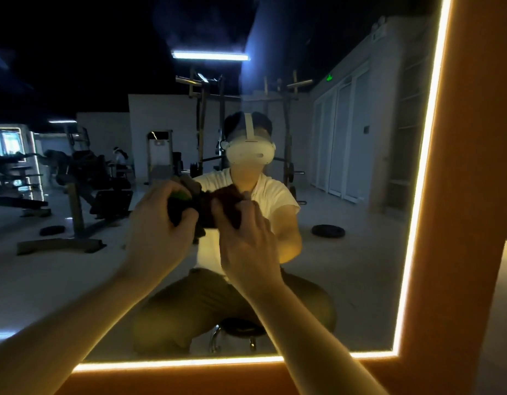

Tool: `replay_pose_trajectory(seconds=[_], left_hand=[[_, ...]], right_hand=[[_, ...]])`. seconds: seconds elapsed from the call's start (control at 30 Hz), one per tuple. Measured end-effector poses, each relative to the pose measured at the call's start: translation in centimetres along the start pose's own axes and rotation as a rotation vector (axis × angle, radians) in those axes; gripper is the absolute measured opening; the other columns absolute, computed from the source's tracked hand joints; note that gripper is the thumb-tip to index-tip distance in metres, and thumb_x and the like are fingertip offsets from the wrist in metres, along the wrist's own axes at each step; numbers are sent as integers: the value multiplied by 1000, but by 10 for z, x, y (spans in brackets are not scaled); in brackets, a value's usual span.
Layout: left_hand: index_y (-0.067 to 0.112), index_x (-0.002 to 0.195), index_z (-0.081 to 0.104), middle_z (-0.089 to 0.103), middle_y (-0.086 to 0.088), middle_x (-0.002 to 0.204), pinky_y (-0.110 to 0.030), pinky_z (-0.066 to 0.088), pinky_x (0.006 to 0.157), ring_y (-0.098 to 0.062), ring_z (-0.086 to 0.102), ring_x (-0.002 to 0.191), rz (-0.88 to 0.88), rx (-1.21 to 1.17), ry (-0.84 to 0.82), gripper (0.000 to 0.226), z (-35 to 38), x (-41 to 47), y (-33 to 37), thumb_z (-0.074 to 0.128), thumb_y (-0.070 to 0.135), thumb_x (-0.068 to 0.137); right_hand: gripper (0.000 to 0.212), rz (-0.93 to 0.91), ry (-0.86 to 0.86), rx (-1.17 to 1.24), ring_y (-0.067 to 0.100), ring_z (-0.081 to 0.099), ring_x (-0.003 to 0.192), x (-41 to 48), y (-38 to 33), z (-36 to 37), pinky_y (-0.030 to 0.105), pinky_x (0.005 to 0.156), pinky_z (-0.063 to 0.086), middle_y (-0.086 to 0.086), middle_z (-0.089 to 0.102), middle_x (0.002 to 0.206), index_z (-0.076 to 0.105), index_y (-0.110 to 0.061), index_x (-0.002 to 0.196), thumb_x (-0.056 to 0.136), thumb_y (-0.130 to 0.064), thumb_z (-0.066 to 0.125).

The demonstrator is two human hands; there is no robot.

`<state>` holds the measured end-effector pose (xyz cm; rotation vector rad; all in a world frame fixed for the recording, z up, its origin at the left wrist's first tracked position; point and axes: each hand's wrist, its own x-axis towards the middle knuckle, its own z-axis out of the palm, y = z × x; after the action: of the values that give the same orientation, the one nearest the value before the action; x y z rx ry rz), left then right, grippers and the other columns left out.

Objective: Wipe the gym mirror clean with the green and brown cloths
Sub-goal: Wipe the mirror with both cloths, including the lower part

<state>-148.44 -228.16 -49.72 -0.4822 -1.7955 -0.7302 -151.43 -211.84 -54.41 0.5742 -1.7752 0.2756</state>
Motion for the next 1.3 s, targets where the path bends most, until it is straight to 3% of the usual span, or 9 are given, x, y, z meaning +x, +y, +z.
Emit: replay_pose_trajectory(seconds=[0.07,0.23,0.47,0.57,0.67,0.83,1.03,1.17,1.3], left_hand=[[9,97,55,52,-3,97,-21,44,61,-11,51,73,42,45,7,14,-2,12,4,54,19,88],[5,102,52,50,-8,97,-21,41,60,-18,52,76,132,75,-7,24,1,27,8,47,26,90],[3,120,56,65,-12,106,-20,51,69,-18,62,86,148,51,-49,26,-9,37,13,55,-4,95],[5,125,58,66,-11,105,-12,39,64,-6,54,75,164,102,-51,31,-14,54,8,56,3,94],[7,133,54,67,-13,105,-9,34,61,-6,51,70,148,105,-51,39,-17,70,12,56,12,95],[12,153,39,66,-22,117,-30,47,65,-31,65,81,193,292,-107,62,-14,87,17,61,28,97],[16,160,22,67,-21,116,-45,60,72,-39,70,90,181,383,-172,87,-11,96,14,65,49,92],[15,164,14,64,-22,127,-40,55,70,-37,70,92,234,455,-241,99,-13,95,9,67,54,90],[16,164,7,61,-20,132,-38,52,70,-34,69,97,225,487,-275,104,-15,96,11,67,57,89]], right_hand=[[47,-151,-99,-31,30,59,114,-2,34,-16,39,82,58,14,49,127,42,-25,146,101,-26,55],[29,246,88,-162,4,54,88,-1,148,-100,24,69,41,-8,54,118,61,-31,133,107,-31,50],[47,812,455,-141,27,59,93,40,125,-75,25,76,37,22,48,135,46,-12,153,108,-26,46],[48,589,409,-30,15,54,93,63,49,-33,13,71,37,16,43,137,44,-15,153,107,-27,50],[49,253,176,20,22,62,94,57,3,-7,33,72,56,17,44,132,40,-19,152,105,-29,51],[36,-181,16,-308,26,68,79,53,80,-53,35,60,56,17,63,108,53,-14,139,107,-28,49],[41,290,201,-369,32,67,73,42,200,-132,33,64,55,23,60,112,51,-7,146,110,-24,43],[50,836,373,-279,40,64,109,74,169,-113,47,91,53,23,47,141,36,-14,157,110,-28,39],[61,704,396,-101,32,61,114,103,75,-61,49,95,54,18,41,147,25,-22,160,103,-32,44]])
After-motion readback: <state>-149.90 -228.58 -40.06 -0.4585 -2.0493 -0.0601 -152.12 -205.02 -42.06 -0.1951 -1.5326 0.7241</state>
